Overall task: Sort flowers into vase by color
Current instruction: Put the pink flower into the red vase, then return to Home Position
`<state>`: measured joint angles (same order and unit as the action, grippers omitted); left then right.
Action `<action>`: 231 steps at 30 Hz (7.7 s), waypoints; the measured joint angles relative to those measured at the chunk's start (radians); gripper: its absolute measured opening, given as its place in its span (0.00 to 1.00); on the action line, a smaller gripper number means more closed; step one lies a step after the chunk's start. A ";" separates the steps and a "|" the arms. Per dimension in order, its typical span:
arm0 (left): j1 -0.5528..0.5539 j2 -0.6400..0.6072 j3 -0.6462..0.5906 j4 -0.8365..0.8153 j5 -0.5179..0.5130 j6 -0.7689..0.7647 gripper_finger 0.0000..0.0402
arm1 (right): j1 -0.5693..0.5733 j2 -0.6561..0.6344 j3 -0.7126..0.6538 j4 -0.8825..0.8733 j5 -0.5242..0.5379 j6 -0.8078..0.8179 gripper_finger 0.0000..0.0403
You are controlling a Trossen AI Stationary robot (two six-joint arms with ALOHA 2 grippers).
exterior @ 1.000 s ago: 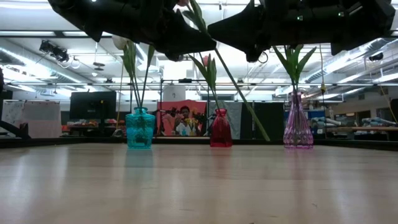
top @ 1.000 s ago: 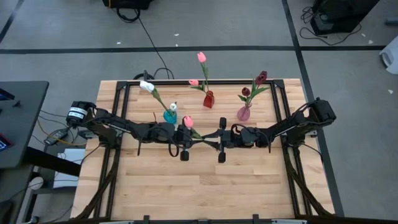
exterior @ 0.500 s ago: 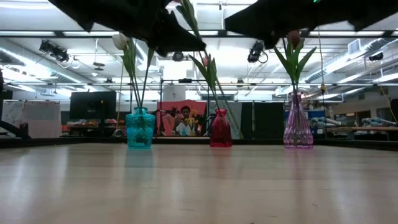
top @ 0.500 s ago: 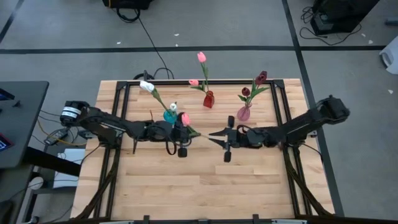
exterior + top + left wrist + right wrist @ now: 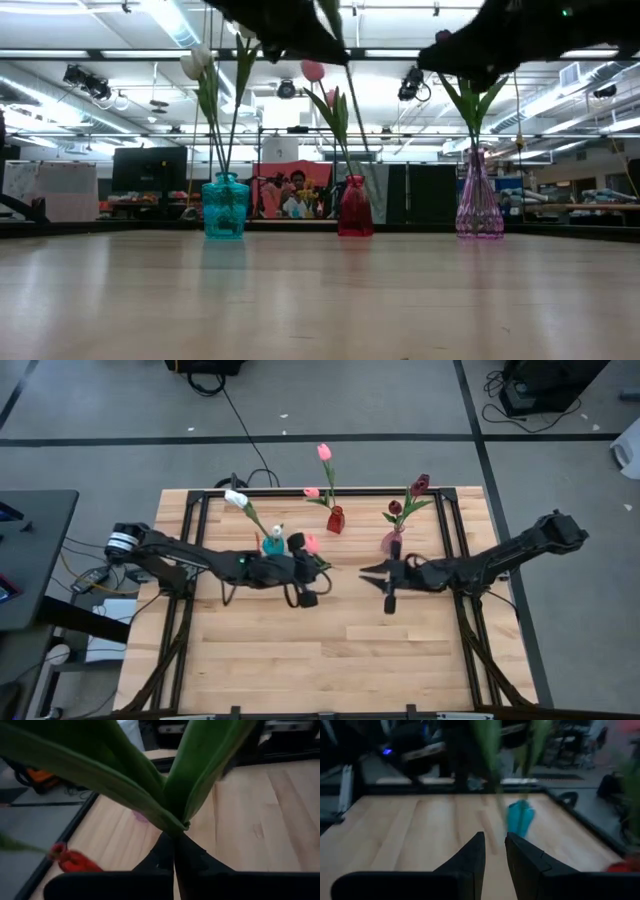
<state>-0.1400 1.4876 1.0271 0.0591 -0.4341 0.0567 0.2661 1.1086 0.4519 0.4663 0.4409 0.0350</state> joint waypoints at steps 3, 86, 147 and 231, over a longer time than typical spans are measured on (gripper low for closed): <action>-0.015 0.066 0.065 -0.015 -0.070 0.026 0.01 | -0.019 -0.090 -0.091 0.085 0.015 -0.010 0.22; 0.344 0.499 0.731 -0.521 -0.311 -0.458 0.01 | -0.216 -0.133 -0.222 0.370 -0.016 -0.236 0.20; 0.019 0.424 1.095 -1.068 -0.468 -0.213 0.35 | -0.221 -0.409 -0.223 0.098 0.081 -0.274 0.20; 0.092 -1.211 -1.019 0.471 0.283 0.134 0.02 | -0.571 -0.938 -0.446 -0.210 -0.267 0.323 0.03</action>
<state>-0.0485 0.2768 0.0082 0.5300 -0.1515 0.1911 -0.3054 0.1707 0.0059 0.2565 0.1739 0.3579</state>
